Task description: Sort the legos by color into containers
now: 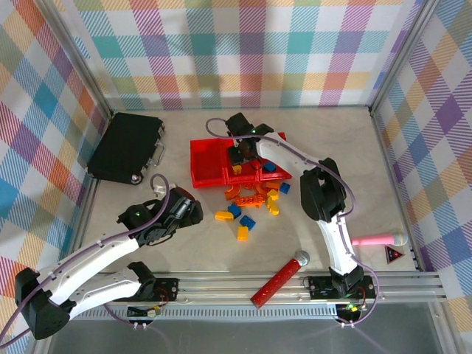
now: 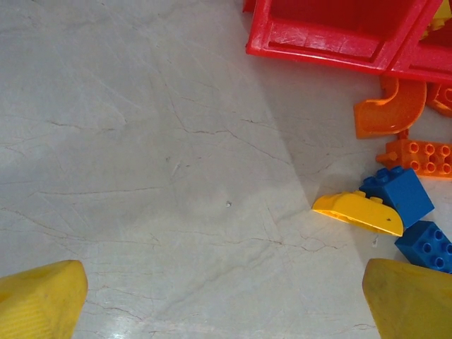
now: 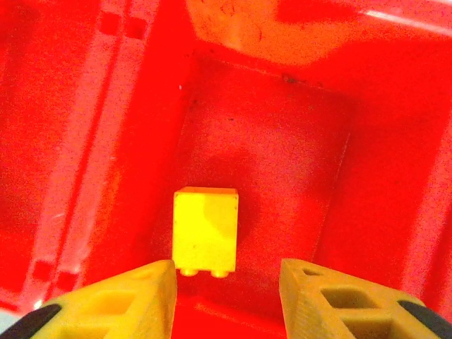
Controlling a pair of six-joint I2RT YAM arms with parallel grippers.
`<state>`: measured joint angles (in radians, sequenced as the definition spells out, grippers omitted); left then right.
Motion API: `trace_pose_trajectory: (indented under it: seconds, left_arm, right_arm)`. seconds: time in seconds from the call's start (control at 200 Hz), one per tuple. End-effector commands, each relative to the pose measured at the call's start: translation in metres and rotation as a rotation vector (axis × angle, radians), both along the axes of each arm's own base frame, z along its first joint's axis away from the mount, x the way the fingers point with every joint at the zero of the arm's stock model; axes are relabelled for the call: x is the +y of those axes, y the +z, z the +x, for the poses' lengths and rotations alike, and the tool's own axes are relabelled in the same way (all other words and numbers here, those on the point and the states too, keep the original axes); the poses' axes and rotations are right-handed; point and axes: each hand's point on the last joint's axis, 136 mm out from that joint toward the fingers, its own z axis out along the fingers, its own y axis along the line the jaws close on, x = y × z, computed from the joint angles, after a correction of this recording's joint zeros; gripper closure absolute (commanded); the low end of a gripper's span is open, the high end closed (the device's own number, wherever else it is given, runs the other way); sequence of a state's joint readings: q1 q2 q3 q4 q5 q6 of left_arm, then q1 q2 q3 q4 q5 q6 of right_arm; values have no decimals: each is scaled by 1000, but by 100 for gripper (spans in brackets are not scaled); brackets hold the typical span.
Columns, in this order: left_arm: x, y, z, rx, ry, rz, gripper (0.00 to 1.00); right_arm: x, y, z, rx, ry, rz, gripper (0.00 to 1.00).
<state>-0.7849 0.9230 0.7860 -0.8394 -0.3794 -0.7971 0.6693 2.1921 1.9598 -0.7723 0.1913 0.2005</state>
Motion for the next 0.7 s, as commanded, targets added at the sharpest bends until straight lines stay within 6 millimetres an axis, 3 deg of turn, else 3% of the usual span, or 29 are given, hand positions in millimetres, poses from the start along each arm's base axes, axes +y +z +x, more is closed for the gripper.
trace_pose_trajectory:
  seconds: [0.0, 0.28, 0.695]
  left_arm:
    - [4, -10, -6, 24, 22, 8, 0]
    - [-12, -22, -7, 55, 29, -87, 0]
    - [-23, -30, -3, 68, 6, -101, 0]
  right_arm:
    - [-2, 70, -4, -102, -3, 55, 56]
    - [-36, 98, -38, -100, -102, 77, 52]
    - [-103, 64, -136, 29, -167, 92, 39]
